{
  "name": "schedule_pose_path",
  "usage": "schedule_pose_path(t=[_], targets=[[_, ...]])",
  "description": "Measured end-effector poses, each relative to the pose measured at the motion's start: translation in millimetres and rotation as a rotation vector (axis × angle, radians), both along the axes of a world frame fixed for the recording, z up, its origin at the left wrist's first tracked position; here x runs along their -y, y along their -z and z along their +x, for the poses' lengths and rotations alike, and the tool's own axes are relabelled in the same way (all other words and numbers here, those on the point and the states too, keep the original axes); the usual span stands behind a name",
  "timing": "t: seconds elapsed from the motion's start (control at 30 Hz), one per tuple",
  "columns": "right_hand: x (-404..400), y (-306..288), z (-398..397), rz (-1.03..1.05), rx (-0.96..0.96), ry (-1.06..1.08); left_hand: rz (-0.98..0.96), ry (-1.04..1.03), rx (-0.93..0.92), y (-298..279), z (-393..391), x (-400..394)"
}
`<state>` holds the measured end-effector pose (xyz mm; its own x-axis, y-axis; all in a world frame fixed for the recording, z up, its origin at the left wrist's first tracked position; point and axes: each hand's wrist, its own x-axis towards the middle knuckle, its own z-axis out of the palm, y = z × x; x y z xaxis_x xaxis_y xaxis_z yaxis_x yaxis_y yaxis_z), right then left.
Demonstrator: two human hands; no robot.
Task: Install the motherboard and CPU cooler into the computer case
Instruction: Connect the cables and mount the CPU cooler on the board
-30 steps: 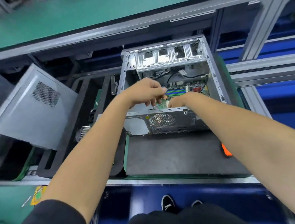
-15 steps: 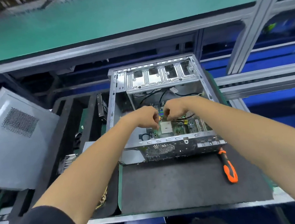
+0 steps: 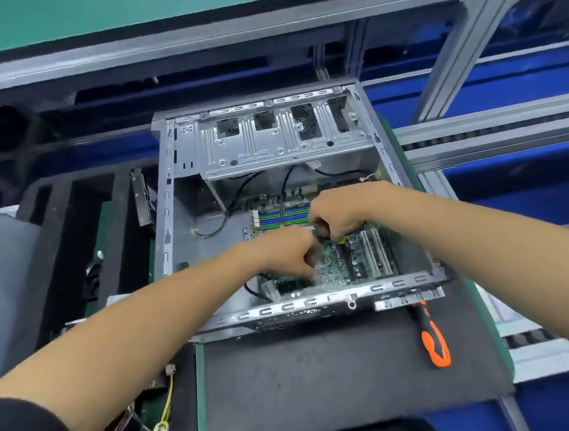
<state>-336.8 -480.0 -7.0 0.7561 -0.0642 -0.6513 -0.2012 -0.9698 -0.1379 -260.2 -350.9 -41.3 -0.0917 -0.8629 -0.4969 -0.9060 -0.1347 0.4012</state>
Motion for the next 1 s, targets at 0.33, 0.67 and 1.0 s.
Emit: schedule_pose_path(t=[0.33,0.67,1.0], targets=[[3,15,23,-0.062,-0.258,-0.094,0.095,0.023,-0.359,10,-6,11],[-9,13,22,-0.115,-0.238,-0.139,0.293,0.303,-0.417,12,-13,19],[-9,0,23,0.027,-0.046,-0.281,0.015,0.671,-0.056,14,-22,13]])
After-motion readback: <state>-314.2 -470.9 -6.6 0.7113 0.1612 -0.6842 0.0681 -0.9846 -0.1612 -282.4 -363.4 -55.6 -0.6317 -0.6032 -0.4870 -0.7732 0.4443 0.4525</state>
